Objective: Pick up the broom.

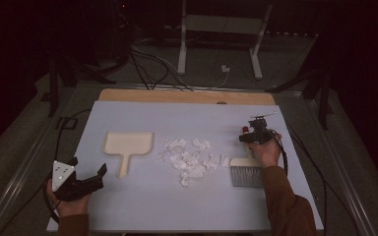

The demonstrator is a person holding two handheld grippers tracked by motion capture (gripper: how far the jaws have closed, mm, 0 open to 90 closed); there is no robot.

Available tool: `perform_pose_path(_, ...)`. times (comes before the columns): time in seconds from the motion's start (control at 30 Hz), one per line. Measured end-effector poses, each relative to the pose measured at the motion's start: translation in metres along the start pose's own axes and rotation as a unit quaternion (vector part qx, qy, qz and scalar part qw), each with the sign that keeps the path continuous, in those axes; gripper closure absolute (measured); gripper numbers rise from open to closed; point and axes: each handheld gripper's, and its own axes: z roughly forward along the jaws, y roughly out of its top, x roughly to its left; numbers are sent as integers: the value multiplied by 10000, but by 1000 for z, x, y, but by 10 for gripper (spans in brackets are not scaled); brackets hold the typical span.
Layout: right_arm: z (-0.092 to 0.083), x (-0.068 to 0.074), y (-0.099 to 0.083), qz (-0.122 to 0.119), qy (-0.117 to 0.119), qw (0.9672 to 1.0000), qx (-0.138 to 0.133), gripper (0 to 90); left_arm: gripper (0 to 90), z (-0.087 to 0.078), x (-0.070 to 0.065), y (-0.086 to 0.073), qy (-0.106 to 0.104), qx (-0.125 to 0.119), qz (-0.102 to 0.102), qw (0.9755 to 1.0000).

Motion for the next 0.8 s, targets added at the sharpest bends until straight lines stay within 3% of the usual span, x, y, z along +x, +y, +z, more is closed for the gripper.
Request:
perform_pose_path(0.13,4,1,0,63,70,9997,219,509,2,0,0,0,4,5,-6,10000)
perform_pose_path(0.3,6,4,0,40,-223,9991,354,627,2,0,0,0,3,10,-6,10000)
perform_pose_path(0.4,6,7,0,-12,-342,9986,400,649,2,0,0,0,7,11,-7,10000)
perform_pose_path(0.57,6,13,1,116,-513,9975,479,680,2,0,0,0,16,11,-7,10000)
perform_pose_path(0.8,3,11,0,164,-448,9971,595,698,2,-1,1,-1,43,21,-29,10000)
